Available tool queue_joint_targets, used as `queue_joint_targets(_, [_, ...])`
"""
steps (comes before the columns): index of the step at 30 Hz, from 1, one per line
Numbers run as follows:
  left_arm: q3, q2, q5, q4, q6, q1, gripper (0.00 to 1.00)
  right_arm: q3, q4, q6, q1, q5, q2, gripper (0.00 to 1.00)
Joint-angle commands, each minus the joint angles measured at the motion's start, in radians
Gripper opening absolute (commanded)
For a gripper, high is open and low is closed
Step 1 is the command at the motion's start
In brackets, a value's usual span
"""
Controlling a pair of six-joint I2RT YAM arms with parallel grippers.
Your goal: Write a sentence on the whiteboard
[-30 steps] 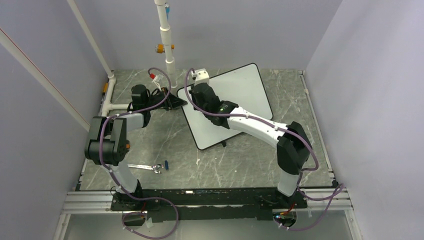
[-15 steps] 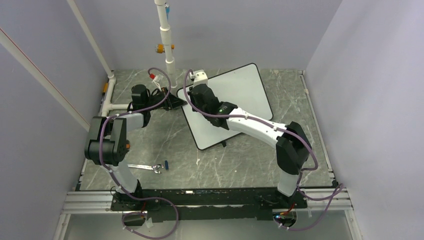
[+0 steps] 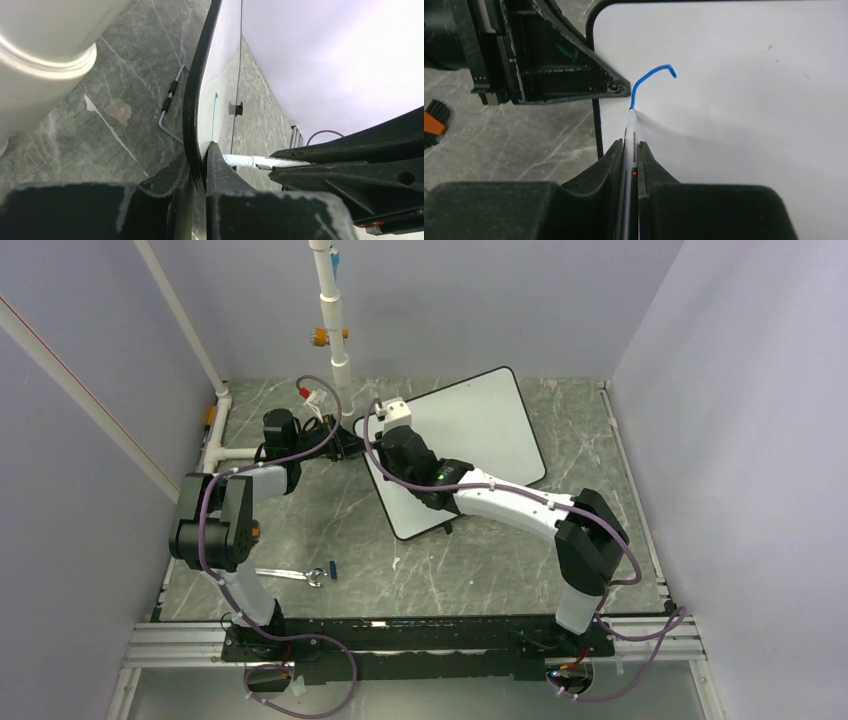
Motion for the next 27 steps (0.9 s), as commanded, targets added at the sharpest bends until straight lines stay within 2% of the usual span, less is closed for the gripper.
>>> queue_joint_targets(1, [0.024,-0.042,-0.01,0.022,0.123,-0.007,0.0,-0.053,-0.014,0.02,0.01,0.015,-0.034,0.0])
queue_joint_targets(13, [0.022,-0.046,-0.009,0.032,0.114,-0.007,0.0,-0.115,-0.031,0.015,0.011,0.099,-0.082,0.0])
queue_joint_targets(19, [0.02,-0.041,-0.004,0.048,0.101,-0.007,0.0,-0.05,-0.075,-0.019,0.011,0.163,-0.061,0.0])
queue_joint_targets(27, [0.019,-0.041,-0.004,0.048,0.1,-0.007,0.0,-0.042,-0.068,-0.034,0.01,0.156,-0.113,0.0])
